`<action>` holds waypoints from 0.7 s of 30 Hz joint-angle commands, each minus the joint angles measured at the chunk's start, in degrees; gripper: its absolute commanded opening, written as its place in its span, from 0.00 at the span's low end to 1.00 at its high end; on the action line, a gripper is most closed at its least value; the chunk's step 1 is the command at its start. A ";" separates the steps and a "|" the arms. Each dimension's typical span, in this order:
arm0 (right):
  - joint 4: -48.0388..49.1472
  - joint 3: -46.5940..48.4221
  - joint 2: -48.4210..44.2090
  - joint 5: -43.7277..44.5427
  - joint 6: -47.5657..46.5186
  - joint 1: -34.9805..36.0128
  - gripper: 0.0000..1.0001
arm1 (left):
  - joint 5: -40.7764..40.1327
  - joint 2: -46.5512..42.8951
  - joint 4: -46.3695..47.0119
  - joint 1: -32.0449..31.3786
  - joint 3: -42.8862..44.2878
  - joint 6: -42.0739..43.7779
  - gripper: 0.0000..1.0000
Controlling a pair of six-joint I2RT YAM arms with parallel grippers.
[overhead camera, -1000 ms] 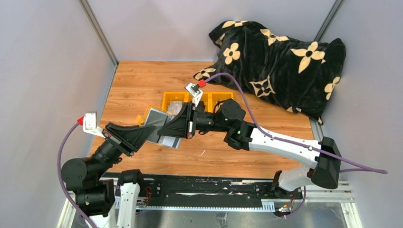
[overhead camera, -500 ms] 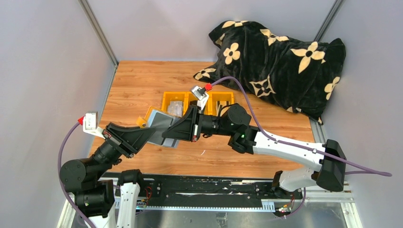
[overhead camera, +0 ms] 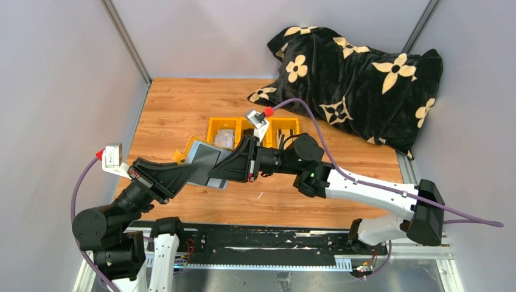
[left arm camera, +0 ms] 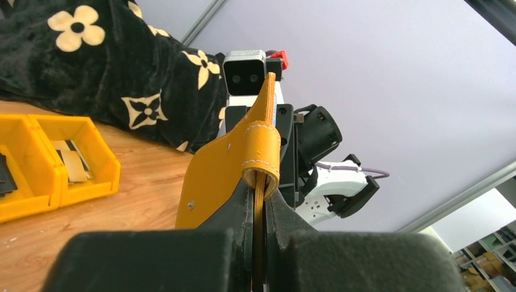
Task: Take the credit cards out of the card holder
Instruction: Remove the credit card from the card holder.
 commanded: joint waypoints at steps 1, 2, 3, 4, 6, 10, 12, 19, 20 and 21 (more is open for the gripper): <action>3.26 -0.77 -0.84 0.10 -0.08 0.29 0.28 | 0.80 0.37 3.04 -0.12 1.66 -1.73 0.00; 4.39 -0.64 -0.86 0.29 0.10 0.29 0.28 | 0.94 0.36 3.07 -0.16 1.57 -1.73 0.00; 4.98 -0.34 -0.80 0.31 0.32 0.30 0.29 | 0.90 0.36 3.01 -0.12 1.61 -1.73 0.00; 5.06 0.09 -0.64 0.15 0.35 0.25 0.29 | 0.91 0.28 3.01 -0.12 1.62 -1.73 0.00; 4.85 0.95 -0.22 -0.02 0.54 0.30 0.32 | 0.96 0.27 2.97 -0.16 1.63 -1.86 0.00; 7.38 0.17 0.23 0.25 1.88 0.20 0.28 | 1.02 0.27 3.08 -0.12 2.17 -2.36 0.00; 9.77 -0.83 0.40 0.22 3.04 0.21 0.24 | 1.10 0.27 3.07 -0.12 2.51 -2.60 0.00; 14.72 -2.45 -0.26 0.48 4.37 0.23 0.09 | 1.09 0.33 2.23 -0.12 3.92 -3.17 0.00; 15.00 -2.61 -0.43 0.55 4.47 0.17 0.07 | 1.01 0.35 2.08 -0.12 4.00 -3.00 0.00; 15.25 -2.81 -0.63 0.69 4.40 0.20 0.05 | 0.99 0.36 1.85 -0.13 4.05 -2.89 0.00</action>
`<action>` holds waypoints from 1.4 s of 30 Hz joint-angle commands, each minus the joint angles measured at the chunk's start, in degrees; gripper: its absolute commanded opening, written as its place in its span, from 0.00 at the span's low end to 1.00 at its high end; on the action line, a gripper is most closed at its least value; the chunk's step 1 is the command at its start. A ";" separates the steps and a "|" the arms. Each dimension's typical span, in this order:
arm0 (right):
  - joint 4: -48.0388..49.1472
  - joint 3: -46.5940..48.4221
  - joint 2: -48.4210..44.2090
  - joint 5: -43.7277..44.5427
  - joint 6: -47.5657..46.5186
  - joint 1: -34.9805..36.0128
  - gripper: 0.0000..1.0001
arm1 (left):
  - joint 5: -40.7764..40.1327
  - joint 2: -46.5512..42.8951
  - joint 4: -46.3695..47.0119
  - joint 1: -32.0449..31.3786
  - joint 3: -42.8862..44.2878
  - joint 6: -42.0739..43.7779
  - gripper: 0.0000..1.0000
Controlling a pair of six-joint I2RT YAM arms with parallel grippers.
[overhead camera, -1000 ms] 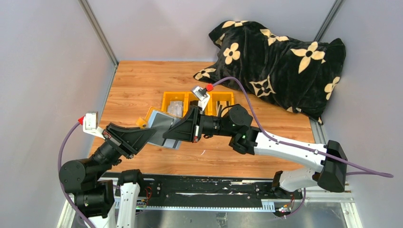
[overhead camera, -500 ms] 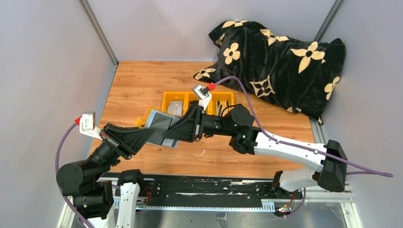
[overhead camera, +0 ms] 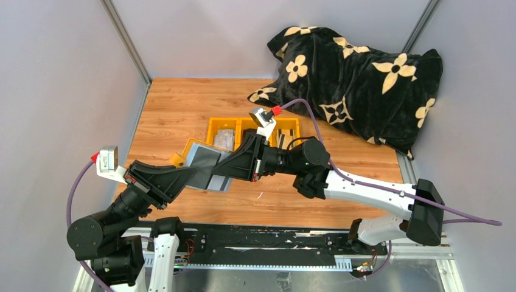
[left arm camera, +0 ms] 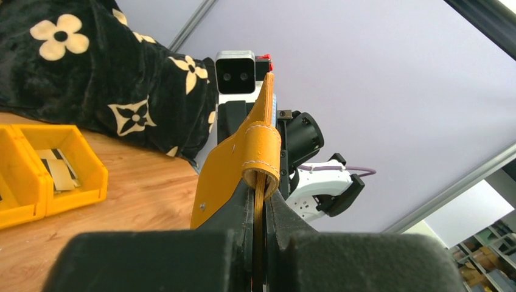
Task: Take the credit cards out of the card holder
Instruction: Remove the credit card from the card holder.
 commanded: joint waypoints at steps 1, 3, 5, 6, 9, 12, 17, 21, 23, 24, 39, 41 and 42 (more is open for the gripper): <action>4.76 -1.19 -1.02 0.82 0.52 0.21 0.03 | 0.82 0.38 1.10 -0.10 1.50 -1.07 0.00; 4.77 -1.46 -1.23 1.08 0.42 0.21 0.00 | 0.71 0.38 1.11 -0.10 1.56 -1.33 0.00; 4.77 -1.55 -1.32 1.07 0.40 0.21 0.00 | 0.69 0.36 1.10 -0.09 1.51 -1.43 0.00; 4.78 -1.61 -1.40 1.15 0.33 0.21 0.00 | 0.69 0.34 1.06 -0.10 1.50 -1.37 0.00; 4.99 -2.05 -1.74 1.37 0.18 0.29 0.00 | 0.56 0.34 0.84 -0.10 1.49 -1.04 0.00; 5.01 -1.77 -1.67 1.39 -0.15 0.43 0.00 | 0.19 0.25 0.73 -0.10 1.21 -0.93 0.00; 4.85 -4.09 -2.81 2.24 -0.55 0.56 0.00 | -0.85 0.58 -0.11 -0.10 1.56 -0.12 0.00; 4.03 -5.28 -3.39 2.61 -0.92 0.79 0.00 | -1.32 0.61 -0.08 -0.10 1.56 -0.18 0.00; 3.37 -5.41 -3.39 2.82 -1.23 1.14 0.00 | -1.33 0.60 -0.10 -0.10 1.58 -0.20 0.01; 3.03 -5.43 -3.35 2.90 -1.42 1.31 0.00 | -1.40 0.60 -0.10 -0.10 1.59 -0.20 0.01; 2.85 -1.48 -1.23 2.49 -0.84 2.04 0.37 | -0.80 0.86 0.95 -0.10 1.71 0.49 0.00; 3.47 -0.54 -0.31 1.78 -0.44 2.04 0.38 | -0.72 0.87 1.12 -0.10 1.85 0.50 0.00; 3.79 -0.24 -0.01 1.56 -0.12 2.05 0.38 | -0.73 0.91 0.97 -0.10 1.87 0.56 0.00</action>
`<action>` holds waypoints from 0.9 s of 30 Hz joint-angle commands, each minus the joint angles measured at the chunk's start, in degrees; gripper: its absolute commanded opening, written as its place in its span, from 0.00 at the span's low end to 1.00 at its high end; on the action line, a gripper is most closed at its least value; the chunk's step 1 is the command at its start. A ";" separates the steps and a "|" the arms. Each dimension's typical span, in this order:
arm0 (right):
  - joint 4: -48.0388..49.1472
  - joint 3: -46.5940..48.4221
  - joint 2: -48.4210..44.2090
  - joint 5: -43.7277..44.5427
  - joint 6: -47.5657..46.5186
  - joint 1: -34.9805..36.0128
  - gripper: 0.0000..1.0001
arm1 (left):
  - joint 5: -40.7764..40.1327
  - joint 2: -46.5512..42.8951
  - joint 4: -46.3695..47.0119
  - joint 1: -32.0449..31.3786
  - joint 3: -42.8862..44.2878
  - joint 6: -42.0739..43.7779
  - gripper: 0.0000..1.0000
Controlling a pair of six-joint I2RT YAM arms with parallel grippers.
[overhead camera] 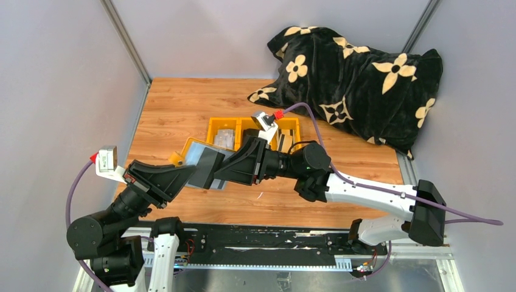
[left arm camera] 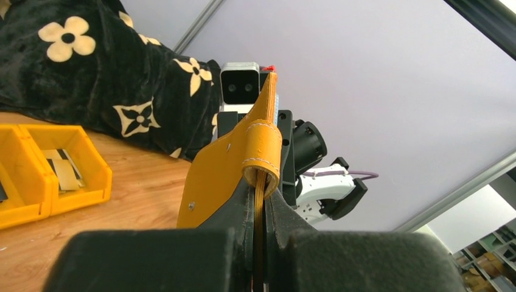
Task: Take the credit cards out of the card holder
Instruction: Remove the credit card from the card holder.
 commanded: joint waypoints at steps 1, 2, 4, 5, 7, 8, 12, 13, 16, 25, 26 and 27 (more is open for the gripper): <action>2.36 3.01 1.63 -0.88 0.77 0.74 0.37 | 0.45 0.81 2.05 -0.10 1.42 -0.05 0.00; 2.50 3.13 1.78 -0.89 0.89 0.76 0.37 | 0.45 0.82 2.08 -0.10 1.50 -0.09 0.00; 2.54 3.38 1.79 -0.88 0.90 0.76 0.35 | 0.52 0.91 2.15 -0.10 1.53 -0.22 0.00; 2.54 3.37 1.79 -0.82 0.96 0.76 0.32 | 0.50 1.03 2.28 -0.10 1.62 -0.29 0.00; 2.59 3.30 1.63 -0.78 0.92 0.76 0.24 | 0.64 1.13 2.57 -0.10 1.73 -0.47 0.00; 2.53 3.09 1.49 -0.80 0.88 0.76 0.18 | 0.62 1.21 2.68 -0.10 1.80 -0.49 0.00; 0.94 1.81 -0.33 -0.67 -0.23 0.69 0.05 | 0.49 1.56 3.30 -0.10 2.07 -0.40 0.00; -0.02 1.27 -1.04 -0.40 -0.81 0.68 0.03 | 0.38 1.60 3.44 -0.10 2.15 -0.32 0.00; -3.29 -0.59 -3.73 0.42 -2.85 0.43 0.00 | 0.12 1.78 3.69 -0.11 2.42 -0.07 0.00; -21.50 -5.86 -14.80 -0.13 -9.14 -5.97 0.00 | -1.29 2.68 -0.34 -0.10 3.44 6.83 0.00; -28.18 -5.57 -16.67 0.02 -11.13 -7.38 0.00 | -1.62 2.93 -2.12 -0.10 3.70 10.12 0.00; -31.38 -5.20 -18.59 0.56 -13.31 -8.80 0.00 | -2.03 3.31 -4.24 -0.10 4.06 12.75 0.00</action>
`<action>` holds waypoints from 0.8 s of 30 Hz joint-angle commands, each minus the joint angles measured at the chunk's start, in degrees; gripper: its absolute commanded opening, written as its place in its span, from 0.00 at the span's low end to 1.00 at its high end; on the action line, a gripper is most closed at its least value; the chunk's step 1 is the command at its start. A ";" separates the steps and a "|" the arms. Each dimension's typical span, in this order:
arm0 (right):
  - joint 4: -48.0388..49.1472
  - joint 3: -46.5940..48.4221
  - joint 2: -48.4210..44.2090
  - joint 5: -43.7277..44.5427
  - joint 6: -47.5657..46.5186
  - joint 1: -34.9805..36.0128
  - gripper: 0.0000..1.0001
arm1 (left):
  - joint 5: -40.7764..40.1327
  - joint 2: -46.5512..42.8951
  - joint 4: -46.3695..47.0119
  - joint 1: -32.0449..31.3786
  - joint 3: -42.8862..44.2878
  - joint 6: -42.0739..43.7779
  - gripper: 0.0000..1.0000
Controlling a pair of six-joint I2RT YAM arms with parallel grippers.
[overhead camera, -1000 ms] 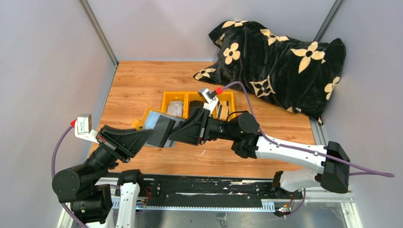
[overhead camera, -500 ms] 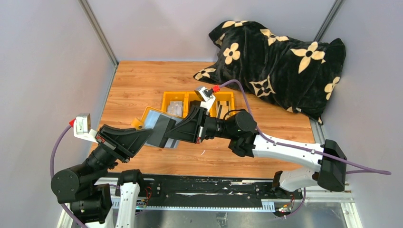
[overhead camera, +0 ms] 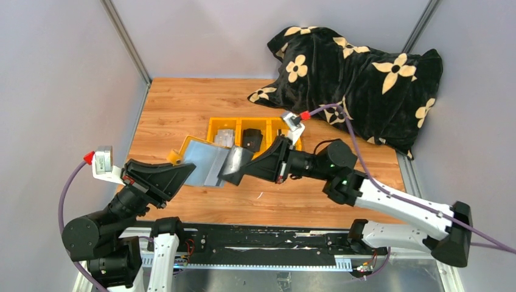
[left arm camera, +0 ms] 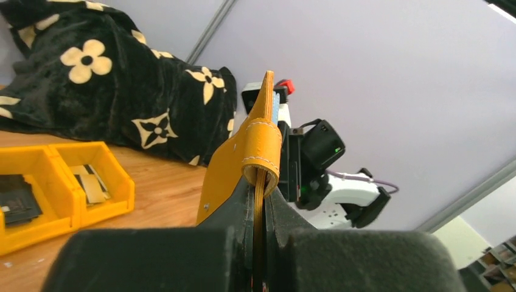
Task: Take the credit cards out of the card holder
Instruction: Remove the credit card from the card holder, then place the credit card in the storage box.
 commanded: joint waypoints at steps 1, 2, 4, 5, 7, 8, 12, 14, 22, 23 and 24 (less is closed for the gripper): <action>-23.56 1.44 -7.99 1.41 -9.92 -6.92 0.00 | -2.30 2.61 -7.30 -0.10 2.16 11.52 0.00; -29.09 2.35 -8.93 1.97 -12.34 -7.91 0.00 | -2.35 2.88 -8.30 -0.10 2.48 14.30 0.00; -38.68 4.48 -9.39 3.07 -16.29 -11.48 0.00 | -1.88 3.89 -11.42 -0.10 2.90 18.60 0.00; -42.51 5.59 -8.88 4.22 -17.72 -13.01 0.00 | -1.29 4.49 -12.44 -0.10 3.10 20.50 0.00; -47.78 7.67 -6.23 5.24 -20.63 -16.52 0.00 | 0.20 5.01 -12.52 -0.10 2.99 22.12 0.00; -49.74 8.68 -4.05 6.11 -21.93 -17.57 0.00 | 0.81 5.00 -12.60 -0.10 2.89 22.63 0.00; -56.08 14.90 8.14 11.42 -27.34 -20.48 0.00 | 4.69 4.30 -11.11 -0.12 2.42 23.39 0.00; -59.10 19.63 15.50 13.99 -29.86 -21.13 0.00 | 6.68 4.15 -10.68 -0.10 2.88 23.31 0.00; -64.26 37.76 40.41 16.22 -32.97 -23.57 0.00 | 10.01 3.20 -9.35 -0.10 2.42 22.24 0.00; -64.64 39.55 42.69 15.82 -33.10 -23.76 0.00 | 10.26 3.10 -9.31 -0.10 2.57 22.27 0.00; -64.98 40.66 44.69 15.65 -33.28 -23.99 0.00 | 10.44 3.04 -9.13 -0.14 2.77 22.28 0.00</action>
